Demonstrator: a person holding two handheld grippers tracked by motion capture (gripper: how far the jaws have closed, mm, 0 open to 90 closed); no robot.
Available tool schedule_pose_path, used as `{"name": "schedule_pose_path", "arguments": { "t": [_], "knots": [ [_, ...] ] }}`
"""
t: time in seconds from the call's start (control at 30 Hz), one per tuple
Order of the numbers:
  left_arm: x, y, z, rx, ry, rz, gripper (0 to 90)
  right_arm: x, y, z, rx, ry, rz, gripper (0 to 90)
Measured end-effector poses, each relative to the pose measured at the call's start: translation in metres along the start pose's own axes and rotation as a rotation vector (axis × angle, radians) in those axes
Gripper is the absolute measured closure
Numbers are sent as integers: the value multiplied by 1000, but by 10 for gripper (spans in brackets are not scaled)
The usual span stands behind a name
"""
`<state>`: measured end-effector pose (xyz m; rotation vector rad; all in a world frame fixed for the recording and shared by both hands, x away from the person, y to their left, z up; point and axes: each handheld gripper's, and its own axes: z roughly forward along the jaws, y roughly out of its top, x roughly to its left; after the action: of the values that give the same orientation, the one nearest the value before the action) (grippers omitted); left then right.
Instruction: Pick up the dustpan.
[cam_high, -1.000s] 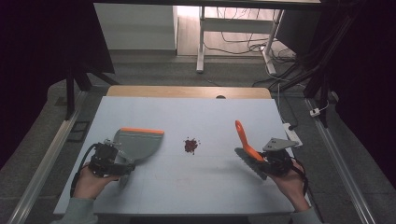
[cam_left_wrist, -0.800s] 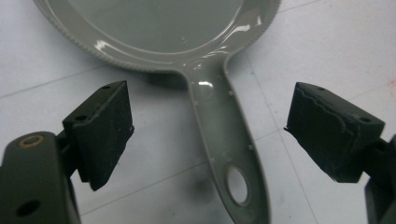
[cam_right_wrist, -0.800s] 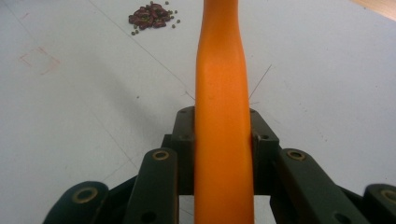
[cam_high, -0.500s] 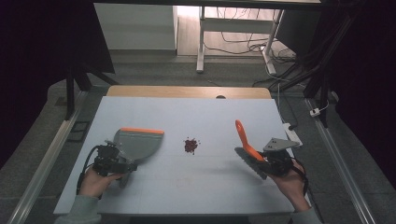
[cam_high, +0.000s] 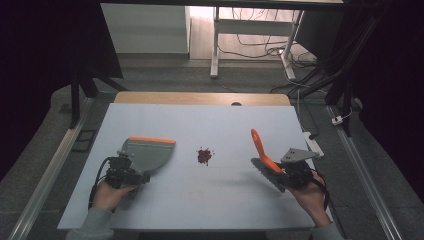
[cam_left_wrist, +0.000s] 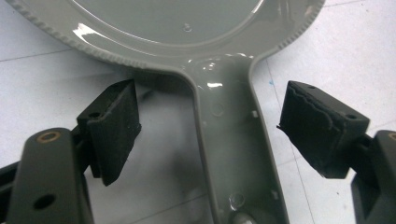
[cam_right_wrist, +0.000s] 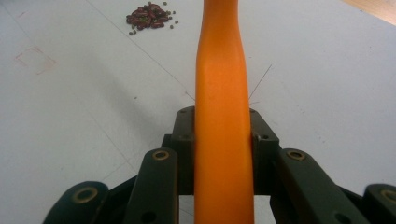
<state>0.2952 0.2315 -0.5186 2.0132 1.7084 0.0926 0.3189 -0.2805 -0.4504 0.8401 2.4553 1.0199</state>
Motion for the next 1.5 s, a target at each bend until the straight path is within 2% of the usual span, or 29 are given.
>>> {"name": "schedule_pose_path", "arguments": {
  "t": [0.17, 0.4, 0.47, 0.6, 0.77, 1.13, 1.27, 1.3, 1.4, 1.5],
  "knots": [
    [0, 1, 5, -1, -3, -6, 277, 0, 0, 1, 2, 0, 1, 706],
    [0, 2, 6, -35, -3, -26, 375, 0, 0, 1, 2, 0, 0, 706],
    [2, 2, 7, -48, -18, -35, 406, 0, 0, 1, 3, -1, 1, 706],
    [4, 2, 6, -56, -20, -36, 453, 0, 0, 1, 2, -4, 0, 706],
    [4, 1, 6, -70, -33, -41, 591, 0, 0, 1, 1, -5, -1, 706],
    [9, -1, 3, -101, -32, -29, 614, -1, 0, -1, -9, -9, 5, 706],
    [14, -2, -1, -128, -52, -22, 615, -2, 3, -3, -21, -14, 4, 707],
    [15, -2, -3, -145, -61, -5, 615, -1, 3, -4, -25, -15, 2, 706],
    [17, -2, -6, -157, -77, 7, 615, -2, 4, -5, -29, -17, 2, 706],
    [20, -4, -11, -190, -89, 35, 615, -2, 5, -5, -33, -17, 6, 706]
  ]
}}
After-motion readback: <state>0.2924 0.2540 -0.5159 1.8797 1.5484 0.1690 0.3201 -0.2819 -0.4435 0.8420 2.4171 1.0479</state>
